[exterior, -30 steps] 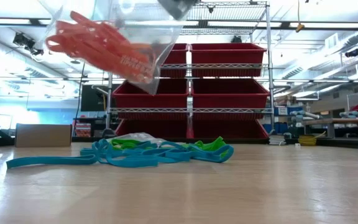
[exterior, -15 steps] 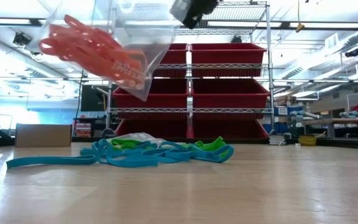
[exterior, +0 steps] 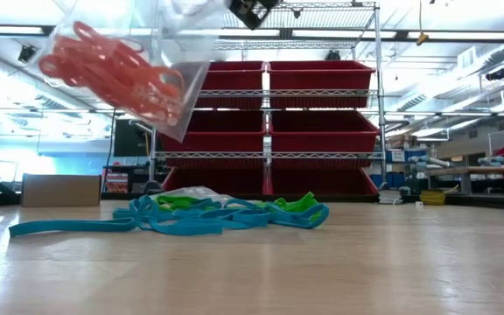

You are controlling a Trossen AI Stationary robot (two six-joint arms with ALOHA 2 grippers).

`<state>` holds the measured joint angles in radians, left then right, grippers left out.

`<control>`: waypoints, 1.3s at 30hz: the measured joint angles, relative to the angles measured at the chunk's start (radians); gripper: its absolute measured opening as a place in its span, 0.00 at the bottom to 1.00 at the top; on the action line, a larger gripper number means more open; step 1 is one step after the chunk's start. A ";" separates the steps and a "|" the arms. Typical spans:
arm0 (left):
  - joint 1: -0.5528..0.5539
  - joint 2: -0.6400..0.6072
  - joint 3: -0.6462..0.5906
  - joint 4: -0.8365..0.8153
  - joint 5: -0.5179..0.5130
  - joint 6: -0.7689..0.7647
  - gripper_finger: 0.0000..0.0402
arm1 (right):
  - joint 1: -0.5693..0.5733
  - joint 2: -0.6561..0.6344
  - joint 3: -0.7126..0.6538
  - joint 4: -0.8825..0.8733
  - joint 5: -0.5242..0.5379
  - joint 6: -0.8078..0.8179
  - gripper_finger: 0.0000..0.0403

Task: Sort rubber bands
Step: Close the transparent zip bag

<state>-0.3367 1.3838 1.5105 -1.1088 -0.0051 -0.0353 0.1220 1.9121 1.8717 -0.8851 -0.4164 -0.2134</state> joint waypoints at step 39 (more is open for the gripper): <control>0.000 0.040 -0.001 0.014 -0.043 0.031 0.00 | 0.010 -0.002 0.000 0.388 0.139 0.053 0.32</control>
<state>-0.3370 1.4235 1.5097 -1.0946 -0.0479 -0.0040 0.1320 1.9106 1.8717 -0.4970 -0.2776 -0.1604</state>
